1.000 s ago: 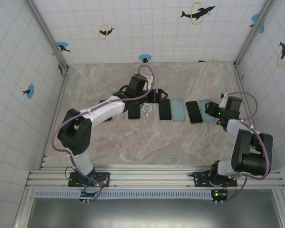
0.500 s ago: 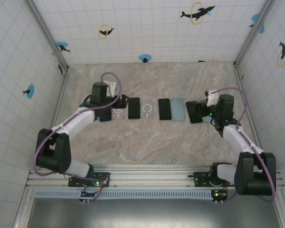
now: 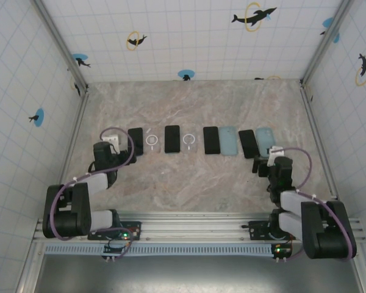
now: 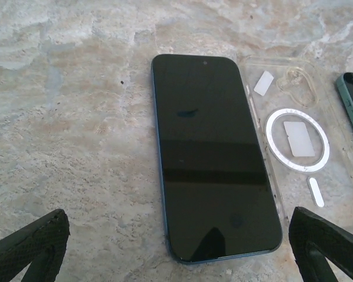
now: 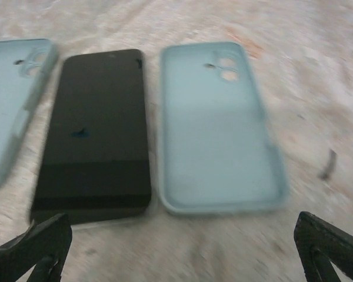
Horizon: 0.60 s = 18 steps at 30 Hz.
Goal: Take the phone out of the phone case
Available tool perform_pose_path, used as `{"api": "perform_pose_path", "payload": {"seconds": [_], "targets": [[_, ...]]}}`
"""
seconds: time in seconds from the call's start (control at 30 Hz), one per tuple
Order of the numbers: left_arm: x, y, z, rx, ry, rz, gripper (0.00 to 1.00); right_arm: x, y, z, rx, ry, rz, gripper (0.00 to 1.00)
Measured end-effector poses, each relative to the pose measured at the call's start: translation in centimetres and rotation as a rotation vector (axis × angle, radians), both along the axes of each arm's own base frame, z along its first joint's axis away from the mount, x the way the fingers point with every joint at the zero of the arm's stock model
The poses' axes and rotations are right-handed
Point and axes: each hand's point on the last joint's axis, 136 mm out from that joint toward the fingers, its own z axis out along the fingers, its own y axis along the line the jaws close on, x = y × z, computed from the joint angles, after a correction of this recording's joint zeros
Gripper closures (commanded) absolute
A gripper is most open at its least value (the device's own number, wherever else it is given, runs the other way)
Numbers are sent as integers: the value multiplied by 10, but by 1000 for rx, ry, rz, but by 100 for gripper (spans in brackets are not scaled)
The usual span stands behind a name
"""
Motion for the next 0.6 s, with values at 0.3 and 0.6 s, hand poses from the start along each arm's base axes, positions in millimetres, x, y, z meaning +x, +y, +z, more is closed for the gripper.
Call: {"api": "perform_pose_path", "payload": {"seconds": [0.3,0.6], "targets": [[-24,5,-25,45,-72,15,2,17,-10,23,45,-156,-57,1],[-7,16,-5,79,-201,40,2,23,-1,16,49,-162,-21,1]]}}
